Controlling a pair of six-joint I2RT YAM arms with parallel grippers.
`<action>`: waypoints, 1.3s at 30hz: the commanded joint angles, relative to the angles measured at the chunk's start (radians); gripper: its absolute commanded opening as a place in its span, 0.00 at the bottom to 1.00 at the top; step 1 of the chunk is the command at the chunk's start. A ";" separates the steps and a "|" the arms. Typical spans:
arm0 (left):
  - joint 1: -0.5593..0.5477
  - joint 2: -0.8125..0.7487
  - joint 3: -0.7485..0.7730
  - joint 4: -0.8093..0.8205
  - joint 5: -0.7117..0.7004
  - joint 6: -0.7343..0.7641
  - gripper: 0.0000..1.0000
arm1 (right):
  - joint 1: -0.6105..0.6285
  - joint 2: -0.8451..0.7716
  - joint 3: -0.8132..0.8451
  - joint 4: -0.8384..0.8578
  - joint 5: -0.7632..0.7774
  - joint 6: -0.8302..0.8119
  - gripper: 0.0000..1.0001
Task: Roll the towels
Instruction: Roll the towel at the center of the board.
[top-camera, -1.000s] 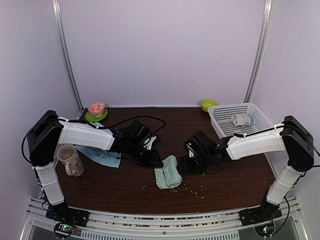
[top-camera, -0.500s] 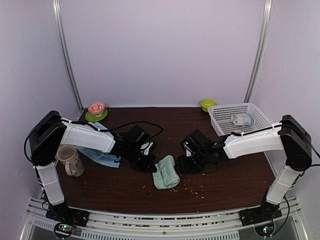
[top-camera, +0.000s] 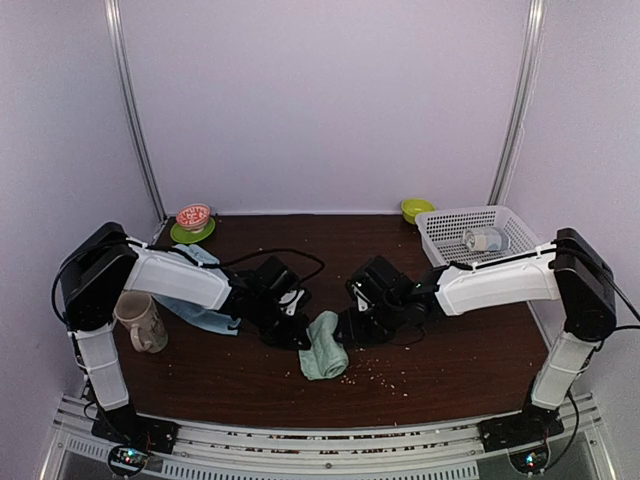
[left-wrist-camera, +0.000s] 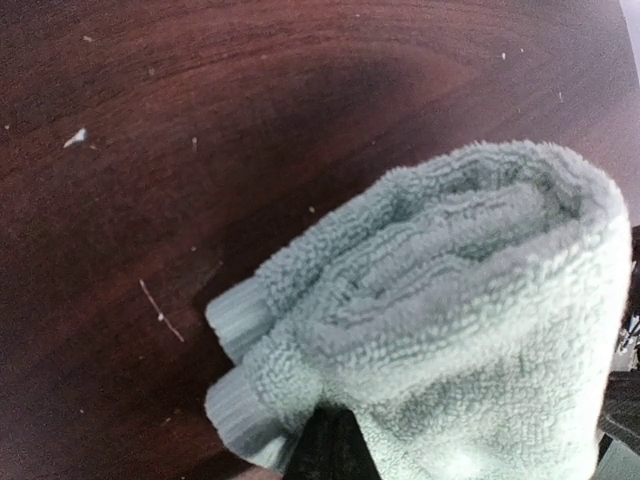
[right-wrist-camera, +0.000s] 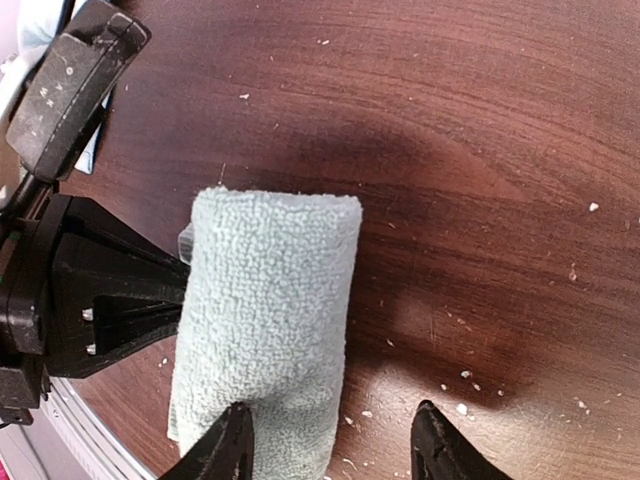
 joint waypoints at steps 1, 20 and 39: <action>-0.005 0.015 -0.022 0.039 -0.005 -0.010 0.00 | 0.016 0.027 0.036 -0.019 0.008 -0.011 0.54; -0.007 0.002 -0.059 0.070 0.005 -0.018 0.00 | 0.075 0.100 0.118 -0.017 0.021 0.020 0.56; 0.000 -0.259 -0.126 -0.082 -0.016 0.043 0.14 | 0.091 0.198 0.160 -0.066 0.067 0.013 0.57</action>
